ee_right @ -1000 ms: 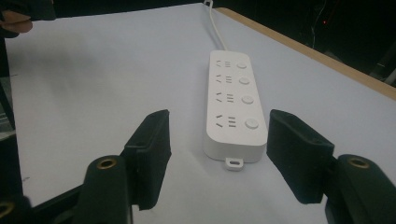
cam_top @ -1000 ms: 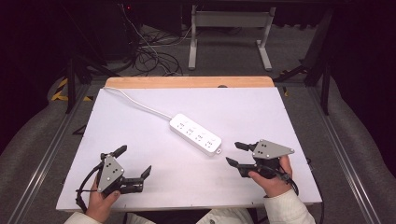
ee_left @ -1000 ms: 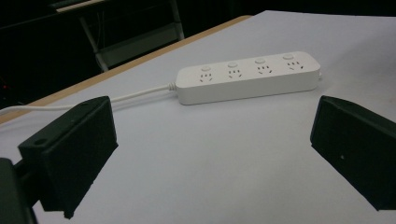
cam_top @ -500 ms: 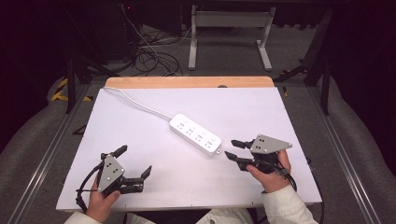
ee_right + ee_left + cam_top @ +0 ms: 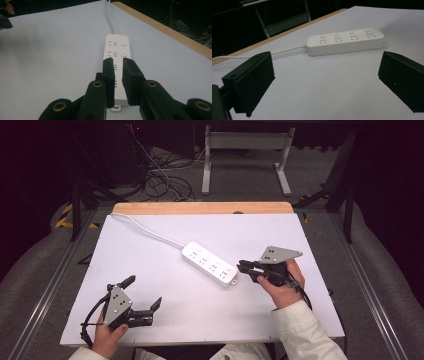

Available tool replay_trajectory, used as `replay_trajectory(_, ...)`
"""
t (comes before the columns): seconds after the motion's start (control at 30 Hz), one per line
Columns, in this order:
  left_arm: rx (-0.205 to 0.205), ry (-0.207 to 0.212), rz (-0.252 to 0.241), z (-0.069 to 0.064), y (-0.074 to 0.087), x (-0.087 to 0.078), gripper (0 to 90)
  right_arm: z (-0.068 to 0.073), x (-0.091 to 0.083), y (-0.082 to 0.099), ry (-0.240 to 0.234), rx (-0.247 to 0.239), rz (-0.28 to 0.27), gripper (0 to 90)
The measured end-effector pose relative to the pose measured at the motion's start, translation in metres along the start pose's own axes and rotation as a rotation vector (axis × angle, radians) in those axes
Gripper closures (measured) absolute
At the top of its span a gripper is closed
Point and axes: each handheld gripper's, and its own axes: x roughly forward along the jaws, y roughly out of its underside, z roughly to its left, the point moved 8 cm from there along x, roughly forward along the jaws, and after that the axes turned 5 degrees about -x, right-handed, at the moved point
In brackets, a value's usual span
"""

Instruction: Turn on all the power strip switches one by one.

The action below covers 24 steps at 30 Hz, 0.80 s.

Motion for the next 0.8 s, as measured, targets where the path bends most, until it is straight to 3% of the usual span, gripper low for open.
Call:
replay_trajectory(0.17,0.001,-0.002,-0.001,0.0,0.0,0.0,0.9,-0.01,0.014,-0.002,0.001,0.02,0.03,89.8)
replay_trajectory(0.43,0.001,-0.001,0.0,0.001,0.0,0.0,0.9,-0.018,0.039,0.005,-0.018,0.057,0.086,90.0)
replay_trajectory(0.8,0.002,-0.003,0.003,0.001,0.0,0.0,0.9,-0.025,0.065,0.013,-0.025,0.063,0.163,90.0)
